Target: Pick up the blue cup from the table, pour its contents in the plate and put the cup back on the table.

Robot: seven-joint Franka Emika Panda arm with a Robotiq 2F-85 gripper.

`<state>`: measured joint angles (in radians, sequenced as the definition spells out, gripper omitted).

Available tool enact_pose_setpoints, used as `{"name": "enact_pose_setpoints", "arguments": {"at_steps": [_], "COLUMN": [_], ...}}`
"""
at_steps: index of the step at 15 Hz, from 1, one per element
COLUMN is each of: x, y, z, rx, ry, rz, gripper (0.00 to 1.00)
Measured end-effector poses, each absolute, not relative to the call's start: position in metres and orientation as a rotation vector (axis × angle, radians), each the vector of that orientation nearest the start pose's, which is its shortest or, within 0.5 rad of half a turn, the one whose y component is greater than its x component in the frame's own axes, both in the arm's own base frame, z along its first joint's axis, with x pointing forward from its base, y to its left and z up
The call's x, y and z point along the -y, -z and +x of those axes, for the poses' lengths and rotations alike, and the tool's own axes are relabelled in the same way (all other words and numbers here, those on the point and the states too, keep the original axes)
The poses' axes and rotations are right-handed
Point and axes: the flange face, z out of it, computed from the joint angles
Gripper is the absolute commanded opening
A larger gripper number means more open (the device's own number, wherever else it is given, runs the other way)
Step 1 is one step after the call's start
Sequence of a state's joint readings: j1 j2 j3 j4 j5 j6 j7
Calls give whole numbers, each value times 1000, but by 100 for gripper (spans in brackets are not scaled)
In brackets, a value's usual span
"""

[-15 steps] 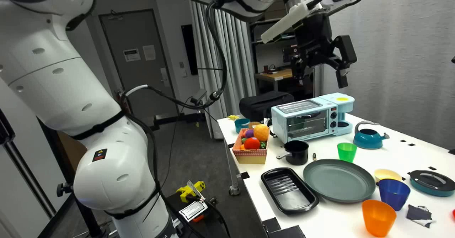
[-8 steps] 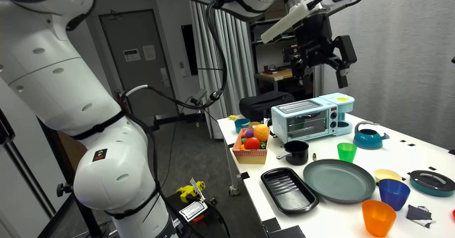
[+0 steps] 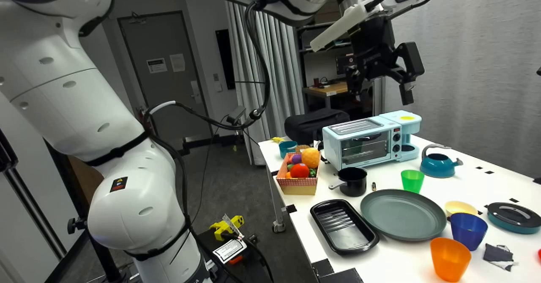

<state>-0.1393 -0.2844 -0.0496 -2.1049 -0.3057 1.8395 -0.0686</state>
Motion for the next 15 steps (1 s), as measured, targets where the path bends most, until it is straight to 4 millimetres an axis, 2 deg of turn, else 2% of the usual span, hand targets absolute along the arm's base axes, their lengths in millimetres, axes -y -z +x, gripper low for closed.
{"name": "enact_pose_setpoints", "arguments": {"at_steps": [4, 7, 10, 15], "x": [113, 113, 115, 114], "y": [-539, -520, -479, -390], "z": [462, 470, 485, 522], "rx": [-63, -52, -40, -50], "ry": [-38, -98, -215, -342], "rz": [-3422, -3416, -3396, -3348], "gripper": [100, 100, 100, 100]}}
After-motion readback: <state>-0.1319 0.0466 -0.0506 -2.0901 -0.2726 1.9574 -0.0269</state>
